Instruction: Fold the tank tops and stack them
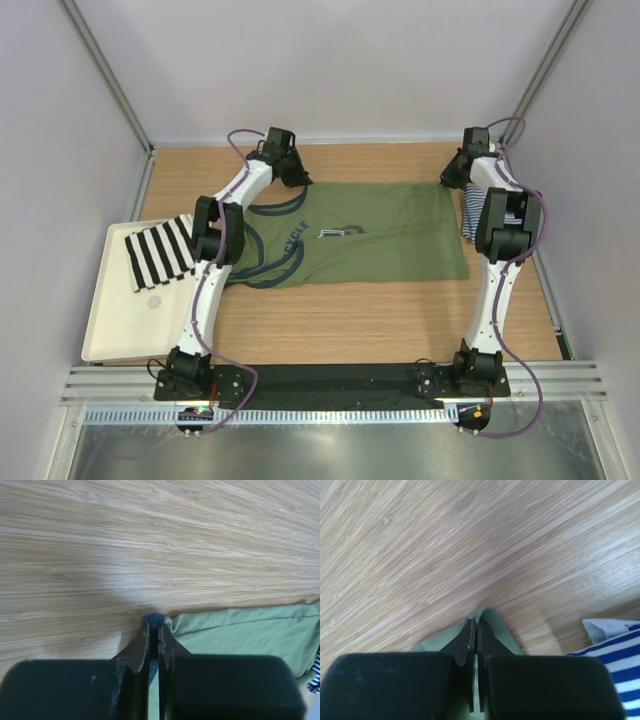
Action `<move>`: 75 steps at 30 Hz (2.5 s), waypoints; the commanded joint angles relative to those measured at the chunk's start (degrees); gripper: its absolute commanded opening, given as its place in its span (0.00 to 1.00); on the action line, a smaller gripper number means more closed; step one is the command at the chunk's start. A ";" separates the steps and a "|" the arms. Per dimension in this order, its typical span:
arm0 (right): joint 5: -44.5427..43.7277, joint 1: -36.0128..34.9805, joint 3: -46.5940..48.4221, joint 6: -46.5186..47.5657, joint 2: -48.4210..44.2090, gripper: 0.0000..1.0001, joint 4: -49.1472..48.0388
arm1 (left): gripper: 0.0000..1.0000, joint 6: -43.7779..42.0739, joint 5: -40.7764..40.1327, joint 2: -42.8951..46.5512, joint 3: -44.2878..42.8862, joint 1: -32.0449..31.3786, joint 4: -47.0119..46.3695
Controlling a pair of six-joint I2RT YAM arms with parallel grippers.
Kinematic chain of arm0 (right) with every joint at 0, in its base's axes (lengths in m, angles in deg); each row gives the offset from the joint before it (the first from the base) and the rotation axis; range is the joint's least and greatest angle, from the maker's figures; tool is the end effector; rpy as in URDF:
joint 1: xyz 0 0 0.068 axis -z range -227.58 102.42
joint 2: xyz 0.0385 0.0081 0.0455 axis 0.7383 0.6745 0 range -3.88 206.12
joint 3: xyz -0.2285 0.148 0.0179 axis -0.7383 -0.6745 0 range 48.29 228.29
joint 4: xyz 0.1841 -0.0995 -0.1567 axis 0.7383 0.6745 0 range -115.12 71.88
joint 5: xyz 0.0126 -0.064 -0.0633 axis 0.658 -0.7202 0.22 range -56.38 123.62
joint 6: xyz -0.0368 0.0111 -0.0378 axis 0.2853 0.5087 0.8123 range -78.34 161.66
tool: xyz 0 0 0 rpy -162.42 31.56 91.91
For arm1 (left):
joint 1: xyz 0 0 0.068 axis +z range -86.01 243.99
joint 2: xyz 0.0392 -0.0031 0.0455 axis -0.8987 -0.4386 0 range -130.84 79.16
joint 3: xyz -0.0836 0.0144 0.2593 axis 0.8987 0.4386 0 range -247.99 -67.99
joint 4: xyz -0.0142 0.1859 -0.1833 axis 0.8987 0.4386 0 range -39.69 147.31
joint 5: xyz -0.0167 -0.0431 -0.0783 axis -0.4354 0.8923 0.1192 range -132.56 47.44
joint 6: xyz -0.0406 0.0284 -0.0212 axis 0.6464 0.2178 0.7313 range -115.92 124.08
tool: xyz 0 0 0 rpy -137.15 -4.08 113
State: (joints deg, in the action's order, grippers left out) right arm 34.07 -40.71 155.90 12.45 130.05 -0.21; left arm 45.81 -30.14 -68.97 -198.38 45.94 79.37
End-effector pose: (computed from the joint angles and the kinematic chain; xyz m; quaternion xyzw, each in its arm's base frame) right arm 0.5142 -0.0618 0.1633 0.2909 0.8973 0.0679 0.3249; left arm 0.5399 -0.1840 0.1561 -0.1507 0.9128 -0.2696 0.2671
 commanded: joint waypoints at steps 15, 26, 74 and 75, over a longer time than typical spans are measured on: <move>4.12 3.06 -12.86 -2.43 -18.96 0.01 -5.48 | 0.00 -5.17 -6.36 22.52 22.35 -2.78 -11.30; 3.24 4.38 -30.34 -5.15 -32.48 0.01 -9.87 | 0.00 -5.70 -11.90 35.10 38.79 -6.47 -13.41; -3.79 9.21 -73.78 -16.76 -55.70 0.23 -18.23 | 0.08 10.47 -24.72 57.52 86.97 -20.98 -21.24; -3.35 9.12 -73.60 -15.97 -55.71 0.25 -18.23 | 0.09 10.30 -25.25 58.39 86.88 -21.15 -21.06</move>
State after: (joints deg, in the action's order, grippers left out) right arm 31.47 -32.08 81.94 -3.62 74.49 -16.00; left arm 55.76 -51.62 -12.45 -113.14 25.86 55.68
